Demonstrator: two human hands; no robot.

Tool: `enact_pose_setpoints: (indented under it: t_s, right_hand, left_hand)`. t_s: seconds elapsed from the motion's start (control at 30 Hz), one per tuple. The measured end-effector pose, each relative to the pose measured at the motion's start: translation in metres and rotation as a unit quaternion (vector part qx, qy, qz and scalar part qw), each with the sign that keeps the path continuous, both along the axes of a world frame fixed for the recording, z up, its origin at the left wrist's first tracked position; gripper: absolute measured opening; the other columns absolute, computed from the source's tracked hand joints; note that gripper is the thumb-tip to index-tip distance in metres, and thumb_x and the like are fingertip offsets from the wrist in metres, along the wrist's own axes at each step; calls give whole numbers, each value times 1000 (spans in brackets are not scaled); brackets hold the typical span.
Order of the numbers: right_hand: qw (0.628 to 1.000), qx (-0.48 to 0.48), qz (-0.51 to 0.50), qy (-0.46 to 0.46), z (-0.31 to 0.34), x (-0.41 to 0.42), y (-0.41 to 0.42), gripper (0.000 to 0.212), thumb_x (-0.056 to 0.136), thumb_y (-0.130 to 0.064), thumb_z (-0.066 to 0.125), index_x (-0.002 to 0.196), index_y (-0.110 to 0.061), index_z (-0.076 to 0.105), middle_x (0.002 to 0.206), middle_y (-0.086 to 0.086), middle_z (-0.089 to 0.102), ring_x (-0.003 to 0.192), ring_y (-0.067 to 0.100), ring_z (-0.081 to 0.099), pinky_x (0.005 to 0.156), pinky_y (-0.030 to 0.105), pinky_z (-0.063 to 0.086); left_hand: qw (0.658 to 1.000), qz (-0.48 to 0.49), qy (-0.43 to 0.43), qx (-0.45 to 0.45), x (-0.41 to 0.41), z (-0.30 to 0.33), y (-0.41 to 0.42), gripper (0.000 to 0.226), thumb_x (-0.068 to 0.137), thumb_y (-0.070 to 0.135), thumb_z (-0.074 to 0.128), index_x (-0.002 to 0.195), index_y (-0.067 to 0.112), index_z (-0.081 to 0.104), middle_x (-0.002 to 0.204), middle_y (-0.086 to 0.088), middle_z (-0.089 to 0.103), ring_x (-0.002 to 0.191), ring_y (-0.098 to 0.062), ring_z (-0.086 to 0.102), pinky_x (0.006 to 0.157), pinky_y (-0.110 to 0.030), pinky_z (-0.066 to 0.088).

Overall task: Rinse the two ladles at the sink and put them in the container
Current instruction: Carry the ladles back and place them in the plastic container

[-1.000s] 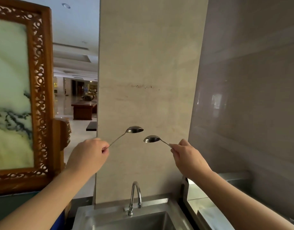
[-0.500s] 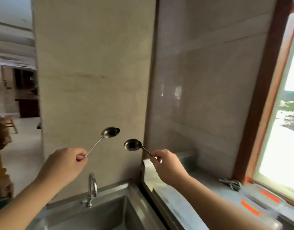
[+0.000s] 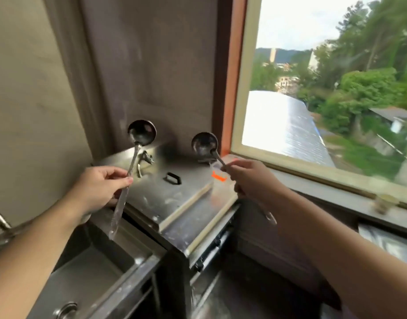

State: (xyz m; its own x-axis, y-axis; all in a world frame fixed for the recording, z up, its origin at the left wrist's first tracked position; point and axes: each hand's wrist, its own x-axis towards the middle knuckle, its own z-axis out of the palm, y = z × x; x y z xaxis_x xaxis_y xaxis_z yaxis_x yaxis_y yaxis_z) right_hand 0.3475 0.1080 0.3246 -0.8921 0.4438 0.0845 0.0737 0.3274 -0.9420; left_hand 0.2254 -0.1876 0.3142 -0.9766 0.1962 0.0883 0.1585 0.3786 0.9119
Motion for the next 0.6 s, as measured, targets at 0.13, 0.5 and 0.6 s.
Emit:
enact_pose_setpoints:
  t_s: [0.13, 0.5, 0.6]
  right_hand:
    - [996, -66, -58, -16, -20, 46, 59, 24, 95, -10, 55, 103, -6, 77, 66, 7, 52, 35, 6, 46, 36, 16, 36]
    - [963, -249, -95, -35, -70, 61, 159, 23, 97, -1, 51, 110, 5, 69, 74, 11, 49, 45, 15, 49, 38, 24, 42]
    - [960, -256, -104, -41, -82, 39, 180, 22, 97, -3, 53, 108, 3, 71, 74, 13, 52, 47, 16, 52, 39, 24, 46]
  left_hand:
    - [995, -69, -66, 8, 11, -21, 75, 9, 87, 10, 76, 95, 15, 75, 86, -6, 76, 74, -17, 69, 55, -28, 55]
    - [968, -158, -195, -10, -31, -63, 224, 14, 89, 8, 73, 102, 4, 71, 81, -8, 72, 48, -6, 66, 43, -18, 52]
    - [965, -161, -204, -15, -63, -79, 256, 10, 88, 9, 75, 97, 5, 72, 81, -8, 72, 48, -6, 63, 42, -16, 49]
